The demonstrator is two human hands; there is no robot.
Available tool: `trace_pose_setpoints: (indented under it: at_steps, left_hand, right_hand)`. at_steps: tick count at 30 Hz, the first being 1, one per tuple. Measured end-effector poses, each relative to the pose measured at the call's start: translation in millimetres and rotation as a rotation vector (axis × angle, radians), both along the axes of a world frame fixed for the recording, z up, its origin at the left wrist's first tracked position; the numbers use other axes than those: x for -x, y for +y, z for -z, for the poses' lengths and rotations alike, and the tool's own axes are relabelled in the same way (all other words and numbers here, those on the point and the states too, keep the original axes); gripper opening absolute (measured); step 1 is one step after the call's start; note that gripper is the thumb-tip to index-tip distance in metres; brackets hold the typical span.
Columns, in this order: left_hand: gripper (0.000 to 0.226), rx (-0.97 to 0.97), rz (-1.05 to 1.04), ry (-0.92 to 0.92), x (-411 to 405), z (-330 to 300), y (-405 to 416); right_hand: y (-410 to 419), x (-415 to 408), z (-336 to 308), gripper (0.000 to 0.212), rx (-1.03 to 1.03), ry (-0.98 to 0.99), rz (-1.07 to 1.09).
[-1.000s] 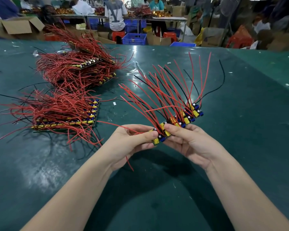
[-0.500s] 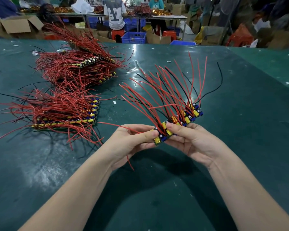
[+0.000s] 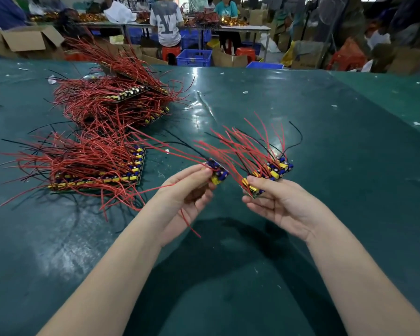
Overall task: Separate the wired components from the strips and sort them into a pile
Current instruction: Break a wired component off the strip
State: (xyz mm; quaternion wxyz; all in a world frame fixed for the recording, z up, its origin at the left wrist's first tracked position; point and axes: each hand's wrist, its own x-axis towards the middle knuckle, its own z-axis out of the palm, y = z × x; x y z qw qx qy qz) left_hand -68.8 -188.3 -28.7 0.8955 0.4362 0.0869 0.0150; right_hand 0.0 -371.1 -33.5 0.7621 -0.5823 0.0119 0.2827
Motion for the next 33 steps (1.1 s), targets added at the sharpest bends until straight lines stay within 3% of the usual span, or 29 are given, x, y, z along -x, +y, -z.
trace_pose_setpoints:
  at_steps: [3,6,9,11,13,15,16,18,21,25,27,30,33]
  left_hand:
    - [0.021,0.173,-0.048,0.003,1,-6,6]
    - [0.011,0.193,-0.097,-0.028,-1,-10,11]
    - [0.014,0.181,-0.182,-0.082,-2,-12,17]
    - [0.014,0.161,-0.222,-0.120,-3,-11,21]
    - [0.013,0.131,-0.268,-0.128,-5,-9,23]
    - [0.020,0.108,-0.327,-0.113,-8,-7,23]
    - [0.019,0.092,-0.355,-0.106,-9,-6,22]
    - [0.010,0.065,-0.382,-0.116,-11,-4,20]
    - [0.016,-0.011,-0.329,-0.158,-9,0,16]
    - [0.024,-0.162,-0.215,-0.141,-4,3,7]
    - [0.032,-0.178,-0.160,-0.143,-3,3,4]
    - [0.022,-0.226,-0.109,-0.126,0,3,3]
    - [0.020,-0.233,-0.061,-0.093,2,2,2]
  right_hand:
    - [9,-4,2,0.013,0.101,0.015,-0.020]
    - [34,-15,-4,0.009,0.281,-0.057,-0.162]
    - [77,-27,-18,0.005,0.183,-0.111,-0.283]
    - [103,-32,-26,0.006,0.089,-0.099,-0.255]
    - [118,-38,-28,0.022,0.313,-0.227,-0.192]
    - [114,-37,-26,0.022,0.762,-0.541,-0.119]
    - [109,-33,-26,0.021,0.794,-0.650,-0.020]
    - [96,-22,-28,0.027,0.557,-0.679,0.030]
    - [74,-2,-32,0.024,0.090,-0.445,-0.086]
    - [51,13,-28,0.011,0.081,-0.513,-0.066]
    - [43,14,-24,0.014,0.060,-0.470,-0.069]
    - [35,16,-19,0.026,0.017,-0.420,-0.098]
    - [31,18,-14,0.022,-0.035,-0.382,-0.109]
